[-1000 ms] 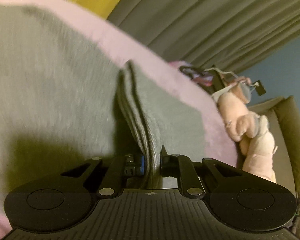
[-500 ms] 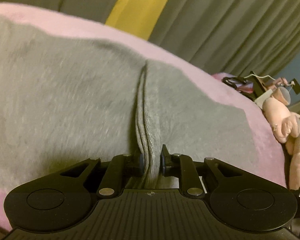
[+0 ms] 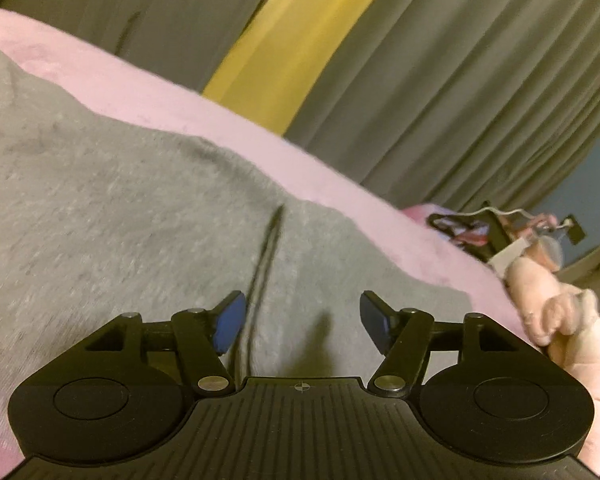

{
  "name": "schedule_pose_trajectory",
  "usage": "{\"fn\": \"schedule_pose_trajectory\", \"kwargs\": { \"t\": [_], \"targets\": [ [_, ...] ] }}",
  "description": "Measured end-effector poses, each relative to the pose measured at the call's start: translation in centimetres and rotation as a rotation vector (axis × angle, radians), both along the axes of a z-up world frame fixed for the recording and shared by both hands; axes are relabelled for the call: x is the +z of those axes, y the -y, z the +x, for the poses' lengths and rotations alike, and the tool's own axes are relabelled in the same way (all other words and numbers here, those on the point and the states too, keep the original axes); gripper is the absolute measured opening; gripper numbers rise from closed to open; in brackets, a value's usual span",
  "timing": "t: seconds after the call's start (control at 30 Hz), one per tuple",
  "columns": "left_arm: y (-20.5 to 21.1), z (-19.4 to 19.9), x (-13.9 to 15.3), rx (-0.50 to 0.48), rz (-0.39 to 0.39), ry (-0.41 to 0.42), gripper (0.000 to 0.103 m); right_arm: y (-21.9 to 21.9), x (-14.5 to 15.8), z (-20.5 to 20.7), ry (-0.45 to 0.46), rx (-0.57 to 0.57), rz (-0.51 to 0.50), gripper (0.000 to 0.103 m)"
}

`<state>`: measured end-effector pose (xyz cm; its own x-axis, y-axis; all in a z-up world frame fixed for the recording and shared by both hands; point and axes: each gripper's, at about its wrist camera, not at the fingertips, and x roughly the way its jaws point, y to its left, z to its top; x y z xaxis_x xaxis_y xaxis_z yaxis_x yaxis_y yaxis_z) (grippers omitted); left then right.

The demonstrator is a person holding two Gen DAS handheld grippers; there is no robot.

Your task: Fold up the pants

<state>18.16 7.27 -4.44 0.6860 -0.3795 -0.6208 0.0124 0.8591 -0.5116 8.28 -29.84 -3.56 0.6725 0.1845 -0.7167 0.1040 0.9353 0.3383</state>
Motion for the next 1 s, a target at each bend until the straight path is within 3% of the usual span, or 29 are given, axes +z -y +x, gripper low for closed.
{"fn": "schedule_pose_trajectory", "kwargs": {
  "t": [0.07,0.13,0.23,0.27,0.33,0.4,0.47,0.53,0.57,0.6,0.67,0.7,0.73,0.8,0.87,0.93,0.97,1.0],
  "targets": [
    [1.1,1.8,-0.9,-0.006,0.058,-0.050,0.065,-0.5,-0.3,0.4,-0.021,-0.002,-0.058,0.048],
    [1.8,3.1,-1.5,-0.010,0.127,-0.084,0.052,-0.6,-0.8,0.8,-0.054,-0.012,-0.080,0.049],
    [2.8,3.4,-0.5,-0.042,0.148,-0.019,0.021,-0.3,-1.3,1.2,-0.076,-0.021,-0.073,0.051],
    [2.7,2.6,0.0,-0.038,0.163,0.037,0.014,-0.2,-1.4,1.2,-0.079,-0.026,-0.063,0.052],
    [2.5,1.4,1.0,-0.049,0.171,0.131,0.013,0.0,-1.6,0.9,-0.085,-0.038,-0.036,0.054],
    [2.1,0.6,1.3,-0.047,0.188,0.150,0.013,0.2,-1.5,0.8,-0.097,-0.049,-0.007,0.058],
    [2.0,0.5,0.8,-0.028,0.267,0.097,0.014,0.3,-1.7,0.9,-0.106,-0.046,0.014,0.061],
    [2.0,1.0,-0.1,0.054,0.424,0.014,0.013,0.1,-1.7,1.0,-0.107,-0.033,0.004,0.065],
    [1.8,0.9,-0.4,0.088,0.484,-0.011,0.018,-0.1,-1.6,1.1,-0.106,-0.023,-0.007,0.066],
    [1.3,0.5,-0.3,0.089,0.471,-0.016,0.020,-0.3,-1.5,1.0,-0.105,-0.014,-0.020,0.068],
    [0.1,-0.7,0.6,0.047,0.322,-0.008,0.039,-0.7,-1.4,0.9,-0.102,0.004,-0.037,0.071],
    [-0.2,-1.5,1.1,0.020,0.255,-0.003,0.054,-0.9,-1.3,0.9,-0.101,0.011,-0.042,0.072],
    [-0.2,-2.2,1.4,0.010,0.231,0.005,0.065,-0.9,-1.3,0.9,-0.102,0.014,-0.044,0.073],
    [0.4,-3.4,1.7,-0.026,0.222,0.009,0.071,-0.9,-1.3,0.9,-0.107,0.016,-0.043,0.075],
    [1.1,-3.4,0.6,-0.095,0.214,-0.031,0.071,-0.8,-1.4,1.1,-0.111,0.016,-0.039,0.078],
    [1.5,-3.0,-0.9,-0.103,0.244,-0.084,0.063,-0.8,-1.5,1.1,-0.113,0.018,-0.040,0.079],
    [1.5,-3.1,-1.5,-0.098,0.268,-0.068,0.061,-0.8,-1.5,1.1,-0.112,0.018,-0.041,0.079],
    [1.5,-3.4,-1.6,-0.100,0.283,-0.039,0.052,-0.8,-1.5,1.1,-0.112,0.019,-0.041,0.079]
  ]
}}
